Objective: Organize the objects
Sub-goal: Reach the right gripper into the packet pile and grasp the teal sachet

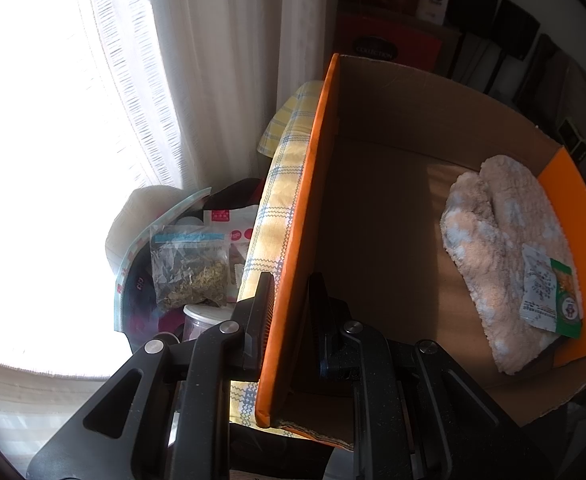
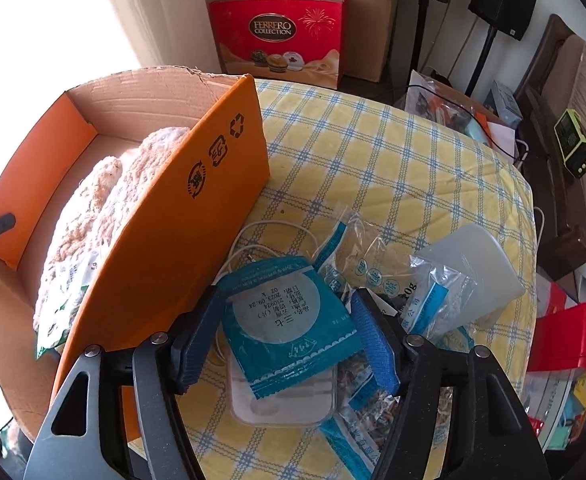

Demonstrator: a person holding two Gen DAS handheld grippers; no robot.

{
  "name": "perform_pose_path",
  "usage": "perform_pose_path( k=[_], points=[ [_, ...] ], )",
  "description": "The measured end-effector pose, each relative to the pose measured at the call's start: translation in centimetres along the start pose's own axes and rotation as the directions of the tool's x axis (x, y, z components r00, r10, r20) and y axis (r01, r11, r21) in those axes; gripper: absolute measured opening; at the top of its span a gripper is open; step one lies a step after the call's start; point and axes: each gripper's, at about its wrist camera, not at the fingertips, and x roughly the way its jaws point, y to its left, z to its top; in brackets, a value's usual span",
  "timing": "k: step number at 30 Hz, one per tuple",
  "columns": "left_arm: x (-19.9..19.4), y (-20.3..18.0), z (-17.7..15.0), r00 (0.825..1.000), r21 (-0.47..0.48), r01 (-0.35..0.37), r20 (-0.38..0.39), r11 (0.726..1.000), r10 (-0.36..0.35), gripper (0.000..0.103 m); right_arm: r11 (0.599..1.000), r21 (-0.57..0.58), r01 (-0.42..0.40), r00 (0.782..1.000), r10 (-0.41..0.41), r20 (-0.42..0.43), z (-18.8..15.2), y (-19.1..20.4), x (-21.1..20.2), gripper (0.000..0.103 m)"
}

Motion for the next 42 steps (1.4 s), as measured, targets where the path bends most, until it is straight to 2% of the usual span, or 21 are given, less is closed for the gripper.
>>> perform_pose_path(
  k=[3,10,16,18,23,26,29,31,32,34,42],
  points=[
    [0.0,0.0,0.0,1.0,-0.001,0.0,0.001,1.0,0.0,0.015,0.999,-0.027,0.04,0.999,-0.041,-0.007,0.1,0.2,0.4,0.069],
    [0.0,0.0,0.1,1.0,0.0,0.001,0.0,1.0,-0.001,0.015,0.996,-0.053,0.066,0.998,-0.066,-0.003,-0.4,0.8,0.8,0.068],
    [0.3,-0.3,0.4,1.0,-0.001,0.002,-0.001,1.0,-0.002,0.015,0.995,-0.048,0.088,0.996,-0.088,0.007,-0.4,0.9,0.6,0.033],
    [0.3,-0.3,0.3,1.0,-0.002,0.002,-0.001,1.0,-0.002,0.015,0.994,-0.036,0.101,0.995,-0.1,0.016,-0.4,0.6,0.5,0.011],
    [0.2,-0.3,0.2,1.0,-0.002,0.002,-0.003,1.0,-0.002,0.015,0.995,0.012,0.094,0.994,-0.095,0.053,-0.6,-0.5,-0.4,0.006],
    [0.0,-0.3,0.1,1.0,-0.002,0.002,-0.002,1.0,-0.002,0.015,0.999,0.05,0.016,0.998,-0.019,0.059,-0.8,-1.0,-1.3,0.005],
    [0.0,-0.3,0.1,1.0,-0.002,0.002,-0.003,1.0,-0.002,0.015,0.999,0.034,0.018,0.999,-0.02,0.046,-0.9,-0.7,-1.6,0.011],
    [0.0,-0.3,0.1,1.0,-0.002,0.003,-0.002,1.0,-0.003,0.015,0.999,0.01,0.036,0.998,-0.036,0.056,-0.8,-0.4,-1.6,0.027],
    [0.0,-0.3,0.2,1.0,-0.003,0.002,-0.003,1.0,-0.002,0.015,0.998,-0.009,0.061,0.996,-0.06,0.063,-0.8,-0.1,-1.5,0.048],
    [0.0,-0.3,0.2,1.0,-0.002,0.001,-0.003,1.0,-0.001,0.015,0.996,-0.042,0.084,0.995,-0.081,0.066,-0.7,0.3,-1.3,0.068],
    [0.0,-0.3,0.2,1.0,-0.002,0.002,-0.004,1.0,-0.002,0.015,0.992,-0.111,0.062,0.998,-0.06,0.023,-1.2,1.3,0.4,0.066]
  ],
)
